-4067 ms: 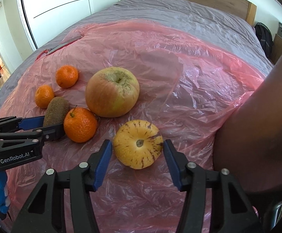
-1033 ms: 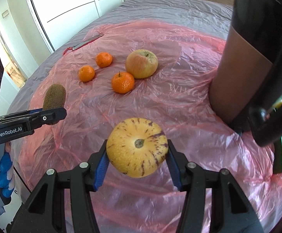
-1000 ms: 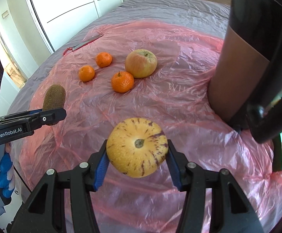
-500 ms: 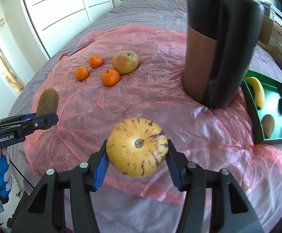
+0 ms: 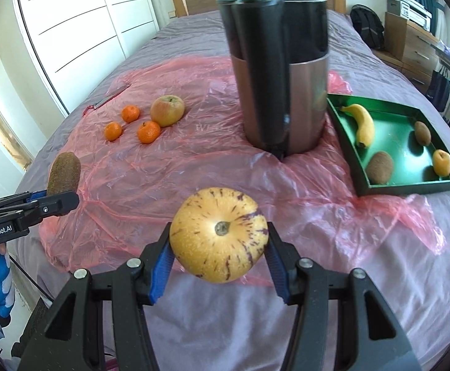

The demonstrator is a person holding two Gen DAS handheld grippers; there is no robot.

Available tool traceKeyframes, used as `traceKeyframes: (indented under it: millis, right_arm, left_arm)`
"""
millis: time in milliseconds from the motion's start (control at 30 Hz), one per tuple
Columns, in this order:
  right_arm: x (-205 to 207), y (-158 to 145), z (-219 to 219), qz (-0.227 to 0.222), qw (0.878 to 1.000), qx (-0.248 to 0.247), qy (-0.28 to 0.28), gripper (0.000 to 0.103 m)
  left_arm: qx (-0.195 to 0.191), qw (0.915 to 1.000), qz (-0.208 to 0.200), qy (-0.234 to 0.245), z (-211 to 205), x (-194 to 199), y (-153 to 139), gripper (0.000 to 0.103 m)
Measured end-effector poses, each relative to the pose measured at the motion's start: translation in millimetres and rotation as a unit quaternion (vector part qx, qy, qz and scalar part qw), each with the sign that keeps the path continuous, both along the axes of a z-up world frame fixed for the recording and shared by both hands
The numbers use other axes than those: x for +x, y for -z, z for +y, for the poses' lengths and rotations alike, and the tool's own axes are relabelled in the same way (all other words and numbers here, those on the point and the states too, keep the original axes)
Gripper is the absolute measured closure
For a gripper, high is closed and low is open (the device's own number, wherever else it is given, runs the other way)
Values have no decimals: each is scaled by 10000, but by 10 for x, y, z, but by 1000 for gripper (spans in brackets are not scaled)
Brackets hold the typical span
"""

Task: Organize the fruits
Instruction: 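Lift and carry the kiwi and streaked fruit over to the green tray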

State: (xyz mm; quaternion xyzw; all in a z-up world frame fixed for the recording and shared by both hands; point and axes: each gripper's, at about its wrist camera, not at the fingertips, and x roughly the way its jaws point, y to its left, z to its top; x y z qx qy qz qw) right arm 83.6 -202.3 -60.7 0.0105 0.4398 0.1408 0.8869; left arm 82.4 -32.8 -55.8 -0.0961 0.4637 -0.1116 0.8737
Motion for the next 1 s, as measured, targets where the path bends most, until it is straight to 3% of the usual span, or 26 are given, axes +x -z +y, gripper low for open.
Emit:
traceKeyframes:
  millis: [433,1000]
  right_arm:
    - [-209,63,-873,-127,9969,348,698,61]
    - [12,101,-2173,-381,9861,441,1559,61]
  left_arm:
    - [391,9965,2,744,-749,-87,-153,68]
    - [237,9789,69,2027,-2249,268,-245,68]
